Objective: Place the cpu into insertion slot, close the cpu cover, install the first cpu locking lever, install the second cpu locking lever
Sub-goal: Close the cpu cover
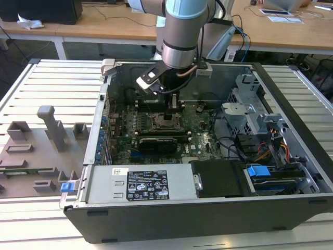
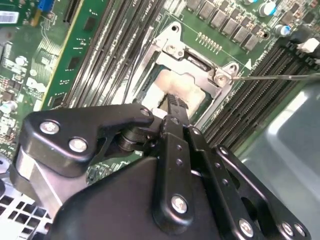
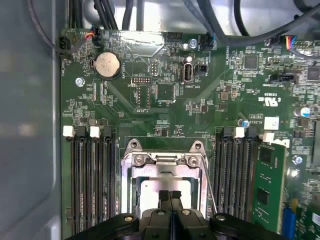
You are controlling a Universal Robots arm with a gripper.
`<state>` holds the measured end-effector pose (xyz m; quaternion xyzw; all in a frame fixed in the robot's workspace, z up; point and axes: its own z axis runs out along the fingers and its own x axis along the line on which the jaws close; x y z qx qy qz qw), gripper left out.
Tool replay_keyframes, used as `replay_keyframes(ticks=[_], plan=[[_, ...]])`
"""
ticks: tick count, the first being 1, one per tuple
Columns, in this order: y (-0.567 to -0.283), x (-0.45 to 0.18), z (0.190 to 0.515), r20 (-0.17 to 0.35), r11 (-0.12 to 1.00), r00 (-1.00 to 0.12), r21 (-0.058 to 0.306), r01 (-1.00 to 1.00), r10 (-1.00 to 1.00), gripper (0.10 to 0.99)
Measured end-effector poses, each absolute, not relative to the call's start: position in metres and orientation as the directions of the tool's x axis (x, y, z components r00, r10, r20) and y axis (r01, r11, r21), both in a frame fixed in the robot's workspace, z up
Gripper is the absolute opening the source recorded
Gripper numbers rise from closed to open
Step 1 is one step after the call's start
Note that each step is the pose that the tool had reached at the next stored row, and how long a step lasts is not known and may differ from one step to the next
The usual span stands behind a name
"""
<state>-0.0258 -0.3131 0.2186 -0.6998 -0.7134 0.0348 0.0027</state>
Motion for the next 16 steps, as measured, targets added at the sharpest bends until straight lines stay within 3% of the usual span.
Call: replay_keyframes(ticks=[16], plan=[[-0.313, -0.026, 0.242, -0.045, 0.018, -0.021, -0.053, 0.998, 0.999, 0.106]])
